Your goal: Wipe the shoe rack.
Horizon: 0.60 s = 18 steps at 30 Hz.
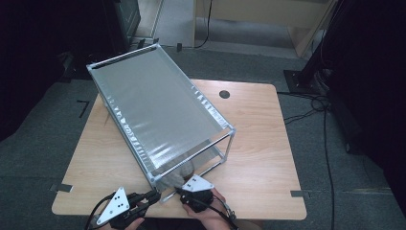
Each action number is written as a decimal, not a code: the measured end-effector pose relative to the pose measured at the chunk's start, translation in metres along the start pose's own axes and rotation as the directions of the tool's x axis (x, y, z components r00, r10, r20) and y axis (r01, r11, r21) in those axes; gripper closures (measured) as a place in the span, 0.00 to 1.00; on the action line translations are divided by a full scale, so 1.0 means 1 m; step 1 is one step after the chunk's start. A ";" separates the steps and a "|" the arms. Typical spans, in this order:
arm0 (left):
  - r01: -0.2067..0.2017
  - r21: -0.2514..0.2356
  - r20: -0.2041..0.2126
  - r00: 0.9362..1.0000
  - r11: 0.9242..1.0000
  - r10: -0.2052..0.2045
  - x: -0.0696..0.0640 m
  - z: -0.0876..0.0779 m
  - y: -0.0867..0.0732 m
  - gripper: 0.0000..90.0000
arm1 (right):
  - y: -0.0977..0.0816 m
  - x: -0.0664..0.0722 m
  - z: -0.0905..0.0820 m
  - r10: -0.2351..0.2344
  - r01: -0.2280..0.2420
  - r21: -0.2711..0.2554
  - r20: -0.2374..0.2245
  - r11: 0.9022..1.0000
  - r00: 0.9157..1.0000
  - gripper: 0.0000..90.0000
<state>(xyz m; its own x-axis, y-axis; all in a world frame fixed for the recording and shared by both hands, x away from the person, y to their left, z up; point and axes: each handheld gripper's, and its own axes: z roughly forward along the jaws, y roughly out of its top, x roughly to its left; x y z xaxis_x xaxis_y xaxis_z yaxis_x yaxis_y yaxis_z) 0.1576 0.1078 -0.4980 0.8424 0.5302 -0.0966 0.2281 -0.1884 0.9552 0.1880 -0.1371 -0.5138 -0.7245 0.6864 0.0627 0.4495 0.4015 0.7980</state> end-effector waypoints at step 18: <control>0.005 -0.004 0.008 1.000 1.000 -0.005 0.000 0.001 0.000 0.91 | -0.025 -0.098 -0.042 0.330 -0.323 -0.084 0.387 0.943 0.861 0.79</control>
<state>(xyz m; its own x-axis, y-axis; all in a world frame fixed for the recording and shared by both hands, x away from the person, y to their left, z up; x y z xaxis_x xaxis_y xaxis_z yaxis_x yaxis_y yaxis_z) 0.1581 0.1070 -0.4986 0.8451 0.5246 -0.1031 0.2300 -0.1825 0.9559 0.2254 -0.2398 -0.5151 -0.2737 0.9580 0.0854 0.6142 0.1057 0.7820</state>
